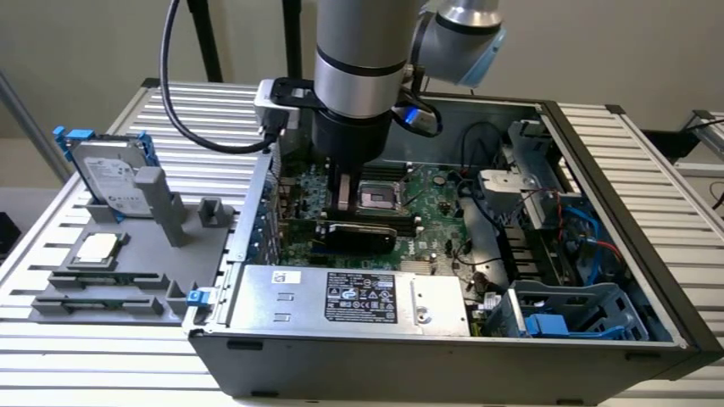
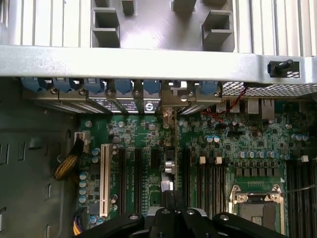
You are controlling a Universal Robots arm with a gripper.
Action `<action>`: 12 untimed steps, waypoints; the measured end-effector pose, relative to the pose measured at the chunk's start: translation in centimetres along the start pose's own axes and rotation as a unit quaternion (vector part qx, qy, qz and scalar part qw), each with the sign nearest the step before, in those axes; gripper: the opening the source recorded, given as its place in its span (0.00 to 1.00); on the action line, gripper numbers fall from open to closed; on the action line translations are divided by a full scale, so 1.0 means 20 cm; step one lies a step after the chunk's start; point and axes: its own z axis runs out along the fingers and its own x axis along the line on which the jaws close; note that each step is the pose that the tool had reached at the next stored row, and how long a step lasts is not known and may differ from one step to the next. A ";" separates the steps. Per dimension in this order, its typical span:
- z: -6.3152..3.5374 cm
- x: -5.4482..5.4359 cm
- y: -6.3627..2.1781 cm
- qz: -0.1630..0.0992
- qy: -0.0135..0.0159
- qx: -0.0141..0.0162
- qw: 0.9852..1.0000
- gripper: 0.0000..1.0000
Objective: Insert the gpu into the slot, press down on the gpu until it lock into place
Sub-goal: 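Press down on the gpu until it lock into place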
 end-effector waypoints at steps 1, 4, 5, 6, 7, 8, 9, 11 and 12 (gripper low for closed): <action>0.008 0.00 -0.001 -0.001 0.000 0.000 1.000 0.11; 0.035 -0.01 -0.002 -0.002 0.000 0.000 1.000 0.11; 0.042 -0.01 -0.002 -0.002 0.000 0.000 1.000 0.11; 0.050 -0.02 -0.003 -0.002 0.000 0.000 1.000 0.11; 0.057 -0.02 -0.003 -0.002 0.000 0.000 1.000 0.11; 0.062 -0.02 -0.003 -0.002 0.000 0.000 1.000 0.11; 0.067 -0.03 -0.003 -0.002 0.000 0.000 1.000 0.11; 0.076 -0.03 -0.004 -0.002 0.000 0.000 1.000 0.11; 0.080 -0.03 -0.004 -0.002 0.000 0.000 1.000 0.11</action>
